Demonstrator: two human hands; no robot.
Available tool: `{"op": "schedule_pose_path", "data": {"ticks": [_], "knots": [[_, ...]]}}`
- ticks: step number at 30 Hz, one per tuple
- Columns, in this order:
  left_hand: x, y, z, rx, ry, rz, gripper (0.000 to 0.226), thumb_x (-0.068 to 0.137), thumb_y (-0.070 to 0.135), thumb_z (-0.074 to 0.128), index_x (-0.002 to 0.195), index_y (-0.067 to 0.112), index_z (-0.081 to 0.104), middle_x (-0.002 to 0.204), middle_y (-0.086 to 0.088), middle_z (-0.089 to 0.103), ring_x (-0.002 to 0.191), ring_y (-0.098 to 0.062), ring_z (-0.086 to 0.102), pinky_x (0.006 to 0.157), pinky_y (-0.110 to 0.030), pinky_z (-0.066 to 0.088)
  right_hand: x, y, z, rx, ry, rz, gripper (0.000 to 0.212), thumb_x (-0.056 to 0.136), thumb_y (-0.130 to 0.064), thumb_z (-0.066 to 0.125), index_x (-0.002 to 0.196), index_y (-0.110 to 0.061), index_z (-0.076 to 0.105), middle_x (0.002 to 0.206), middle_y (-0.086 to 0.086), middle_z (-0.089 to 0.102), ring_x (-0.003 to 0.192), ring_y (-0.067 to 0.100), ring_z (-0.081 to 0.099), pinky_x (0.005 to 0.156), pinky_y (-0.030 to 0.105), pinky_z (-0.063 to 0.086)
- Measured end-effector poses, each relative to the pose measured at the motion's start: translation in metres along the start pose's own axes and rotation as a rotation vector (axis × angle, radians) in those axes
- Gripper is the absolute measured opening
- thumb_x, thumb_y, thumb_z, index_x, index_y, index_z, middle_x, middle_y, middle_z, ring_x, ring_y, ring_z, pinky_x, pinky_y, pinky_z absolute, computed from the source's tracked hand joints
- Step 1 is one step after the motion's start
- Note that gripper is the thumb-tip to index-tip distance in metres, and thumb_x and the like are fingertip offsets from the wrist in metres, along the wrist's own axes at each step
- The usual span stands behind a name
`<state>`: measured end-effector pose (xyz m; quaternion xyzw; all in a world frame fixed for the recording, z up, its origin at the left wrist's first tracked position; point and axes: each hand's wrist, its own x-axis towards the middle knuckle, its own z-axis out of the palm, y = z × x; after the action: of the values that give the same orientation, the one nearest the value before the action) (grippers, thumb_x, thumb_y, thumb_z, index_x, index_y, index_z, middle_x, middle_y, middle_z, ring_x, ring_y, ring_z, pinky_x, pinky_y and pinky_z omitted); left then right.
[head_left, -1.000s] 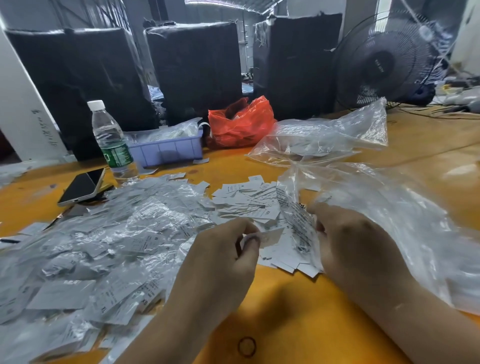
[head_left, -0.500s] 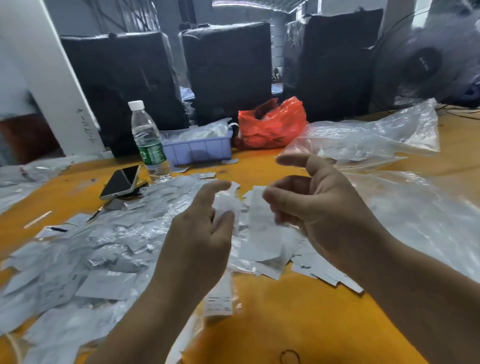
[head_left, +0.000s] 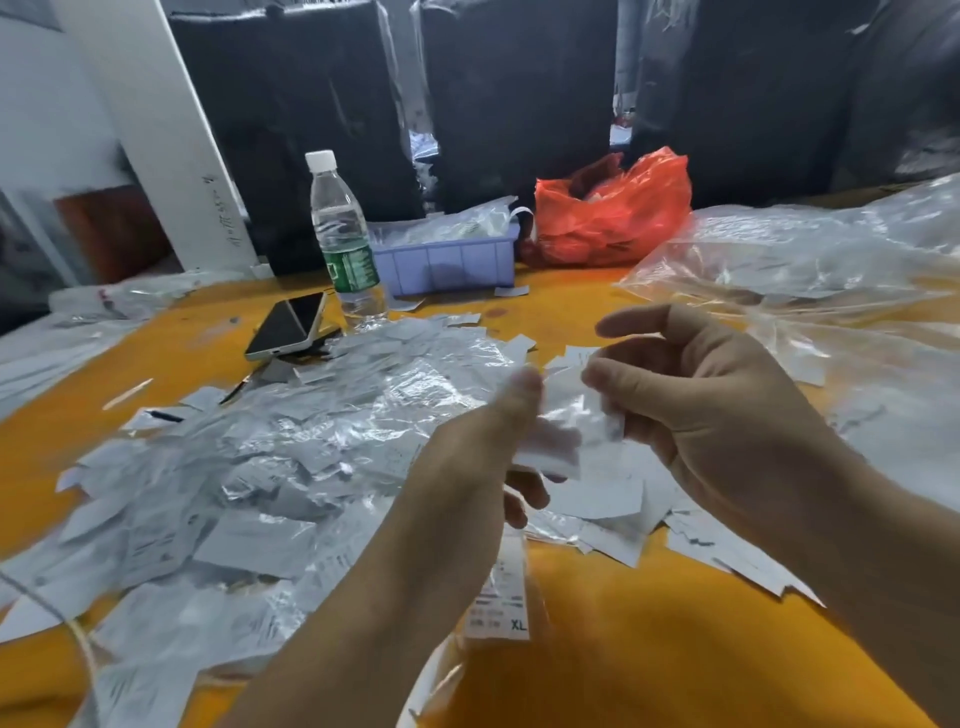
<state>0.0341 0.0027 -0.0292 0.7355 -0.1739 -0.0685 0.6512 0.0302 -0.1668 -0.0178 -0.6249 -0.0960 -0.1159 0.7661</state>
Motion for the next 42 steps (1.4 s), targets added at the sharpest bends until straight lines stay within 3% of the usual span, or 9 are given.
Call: {"op": "schedule_pose_path", "data": {"ticks": [3,6,10,14,19,25,29,34,42], "knots": [[-0.001,0.0,0.001,0.037,-0.006,0.028,0.019,0.085,0.033,0.065,0.072,0.021,0.072,0.065,0.008,0.064,0.058,-0.005,0.054,0.056,-0.02,0.045,-0.001,-0.001,0.002,-0.007,-0.007,-0.007,0.032,0.064,-0.016,0.074,0.096,-0.014,0.066,0.072,0.007,0.067,0.059,0.017,0.062,0.052,0.024,0.05],[-0.002,0.0,-0.001,-0.046,0.031,0.022,0.02,0.089,0.018,0.065,0.071,0.02,0.073,0.064,0.005,0.062,0.057,-0.008,0.053,0.053,-0.02,0.046,-0.003,0.003,0.002,-0.002,0.019,0.047,0.024,0.078,-0.015,0.069,0.102,-0.012,0.064,0.081,0.008,0.071,0.074,0.018,0.066,0.059,0.025,0.053],[-0.001,0.002,-0.001,-0.129,0.048,0.018,0.015,0.085,0.02,0.068,0.073,0.012,0.071,0.065,0.0,0.063,0.057,-0.011,0.055,0.053,-0.022,0.049,-0.002,0.005,0.003,-0.019,0.041,0.212,0.024,0.093,0.001,0.047,0.102,-0.009,0.067,0.096,0.013,0.073,0.089,0.022,0.066,0.067,0.029,0.057],[-0.003,0.004,0.0,-0.147,0.01,0.032,0.019,0.074,0.036,0.068,0.07,0.017,0.071,0.064,0.001,0.062,0.057,-0.011,0.057,0.053,-0.022,0.049,-0.003,0.005,0.006,0.032,-0.21,0.328,0.024,0.07,-0.006,0.071,0.094,-0.008,0.068,0.081,0.008,0.071,0.075,0.018,0.068,0.066,0.031,0.055],[-0.003,0.007,-0.001,-0.196,-0.044,0.008,0.02,0.072,0.038,0.069,0.068,0.018,0.07,0.062,0.001,0.061,0.055,-0.012,0.057,0.051,-0.023,0.048,-0.004,0.006,0.005,0.079,-0.4,0.492,0.036,0.074,-0.025,0.065,0.103,-0.005,0.069,0.089,0.006,0.068,0.084,0.021,0.064,0.083,0.04,0.052],[-0.003,0.007,-0.003,-0.197,-0.068,-0.028,0.019,0.074,0.034,0.068,0.071,0.016,0.067,0.069,-0.004,0.065,0.06,-0.014,0.06,0.052,-0.024,0.051,-0.004,0.001,0.002,0.183,-0.221,0.503,0.034,0.071,0.011,0.062,0.102,-0.003,0.066,0.08,0.01,0.061,0.061,0.014,0.054,0.053,0.024,0.048],[0.0,0.004,-0.008,-0.138,0.074,-0.055,0.019,0.073,0.037,0.068,0.075,0.018,0.07,0.076,0.0,0.069,0.069,-0.012,0.06,0.06,-0.026,0.052,-0.004,-0.002,0.002,0.247,-0.164,0.523,0.029,0.062,0.001,0.062,0.091,-0.002,0.067,0.084,0.013,0.065,0.066,0.016,0.052,0.052,0.022,0.048],[0.003,0.006,-0.016,-0.278,0.3,-0.072,0.02,0.066,0.034,0.071,0.08,0.02,0.074,0.056,0.008,0.051,0.047,-0.007,0.043,0.058,-0.028,0.043,-0.005,-0.005,0.003,0.333,-0.1,0.502,0.023,0.062,0.0,0.062,0.086,-0.001,0.062,0.067,0.012,0.061,0.052,0.012,0.055,0.046,0.021,0.053],[0.005,0.006,-0.016,-0.524,0.254,-0.14,0.004,0.078,0.016,0.068,0.082,0.015,0.069,0.076,-0.004,0.073,0.057,-0.011,0.063,0.052,-0.023,0.054,-0.009,-0.008,0.008,0.349,-0.079,0.472,0.043,0.061,-0.005,0.066,0.103,0.001,0.062,0.074,0.014,0.069,0.053,0.015,0.066,0.045,0.021,0.054]]}}
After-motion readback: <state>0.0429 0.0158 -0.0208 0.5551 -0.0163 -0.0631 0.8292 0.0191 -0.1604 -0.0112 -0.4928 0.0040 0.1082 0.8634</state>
